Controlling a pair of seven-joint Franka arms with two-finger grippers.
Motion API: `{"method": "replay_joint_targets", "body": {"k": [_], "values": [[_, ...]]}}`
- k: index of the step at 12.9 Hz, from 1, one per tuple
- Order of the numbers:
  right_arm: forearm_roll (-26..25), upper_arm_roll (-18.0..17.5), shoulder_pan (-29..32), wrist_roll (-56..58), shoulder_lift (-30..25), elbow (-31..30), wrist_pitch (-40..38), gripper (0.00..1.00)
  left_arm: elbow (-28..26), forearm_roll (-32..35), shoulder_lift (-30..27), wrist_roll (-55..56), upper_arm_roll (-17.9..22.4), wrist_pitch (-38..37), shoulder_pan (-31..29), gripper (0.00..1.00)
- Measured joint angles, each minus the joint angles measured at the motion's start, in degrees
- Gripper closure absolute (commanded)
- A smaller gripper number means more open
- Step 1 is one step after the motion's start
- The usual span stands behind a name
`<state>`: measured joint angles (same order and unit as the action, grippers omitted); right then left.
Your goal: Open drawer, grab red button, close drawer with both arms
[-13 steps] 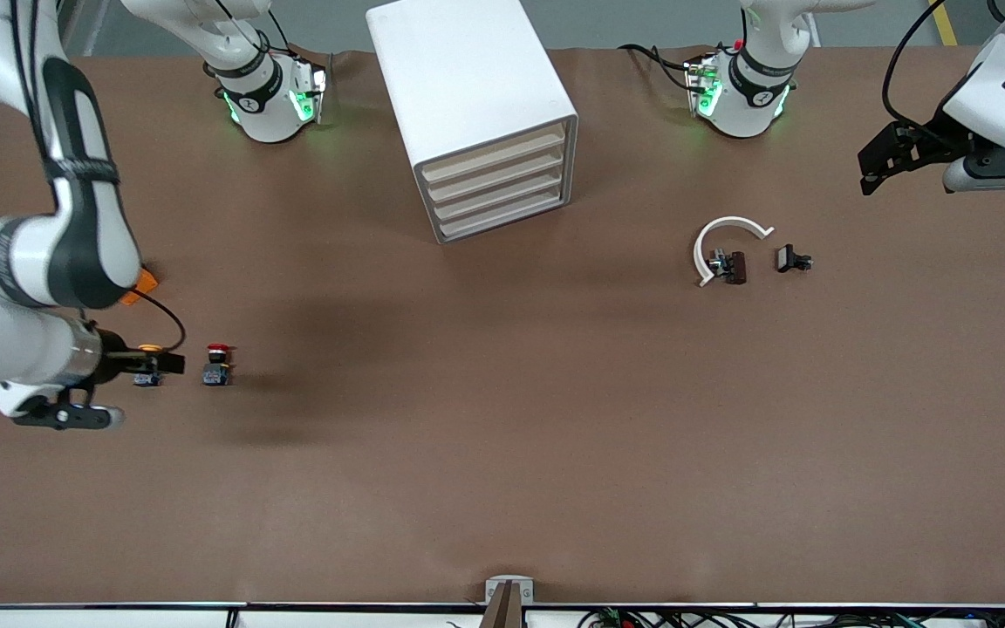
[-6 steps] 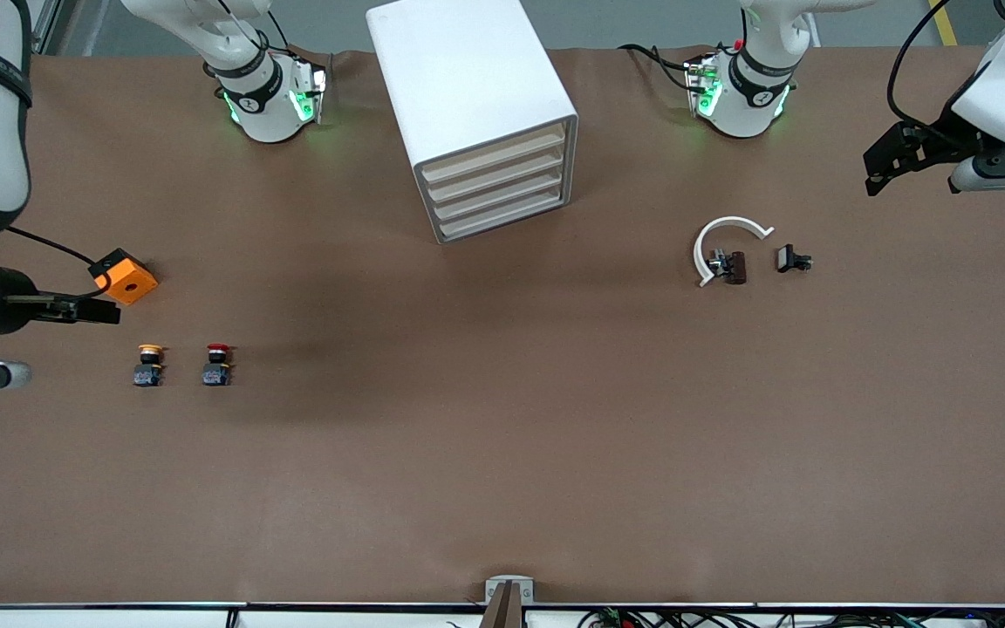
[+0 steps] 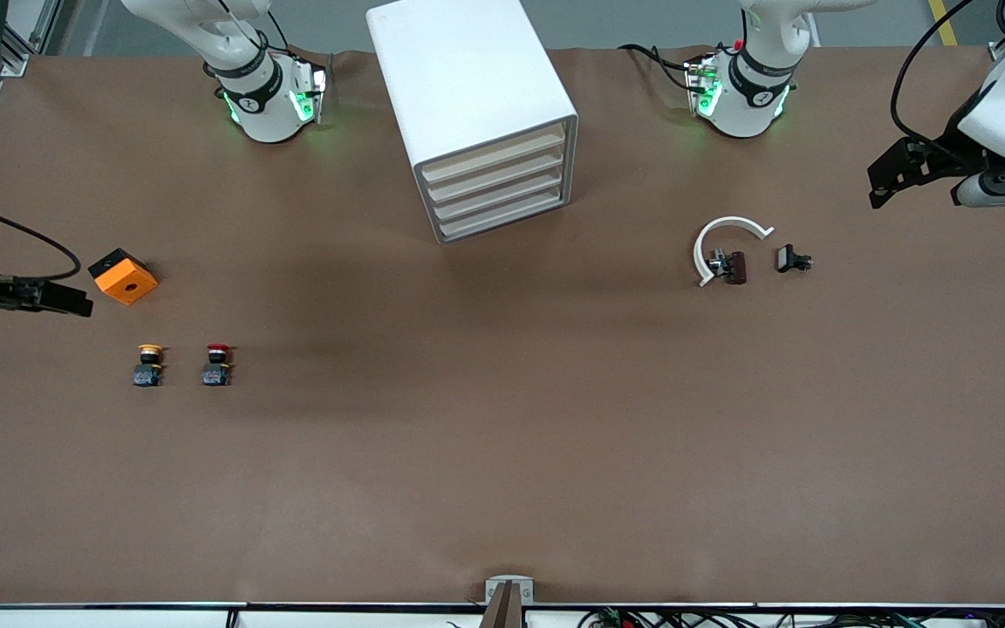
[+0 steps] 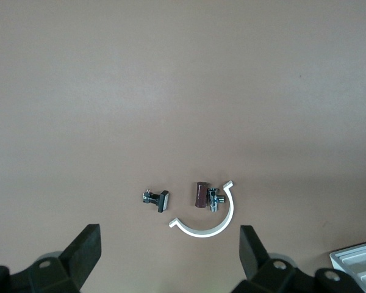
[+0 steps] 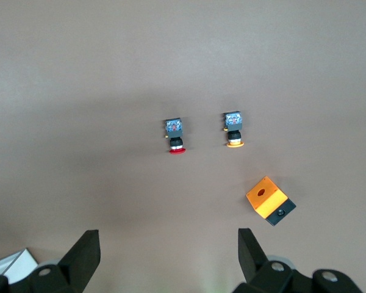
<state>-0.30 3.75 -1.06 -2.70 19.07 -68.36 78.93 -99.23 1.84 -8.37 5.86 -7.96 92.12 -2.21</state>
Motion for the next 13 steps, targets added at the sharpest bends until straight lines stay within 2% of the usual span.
{"method": "replay_joint_targets", "body": {"k": [4, 13], "values": [[0.0, -0.28, -0.11, -0.05, -4.96, -2.35, -0.51, 0.0, 0.01, 0.0, 0.24, 0.0, 0.0, 0.18, 0.0, 0.0], [0.01, -0.5, -0.85, -0.07, -20.4, -18.14, 4.88, 0.0, 0.12, 0.0, 0.1, 0.0, -0.24, -0.06, 0.12, 0.0]]}}
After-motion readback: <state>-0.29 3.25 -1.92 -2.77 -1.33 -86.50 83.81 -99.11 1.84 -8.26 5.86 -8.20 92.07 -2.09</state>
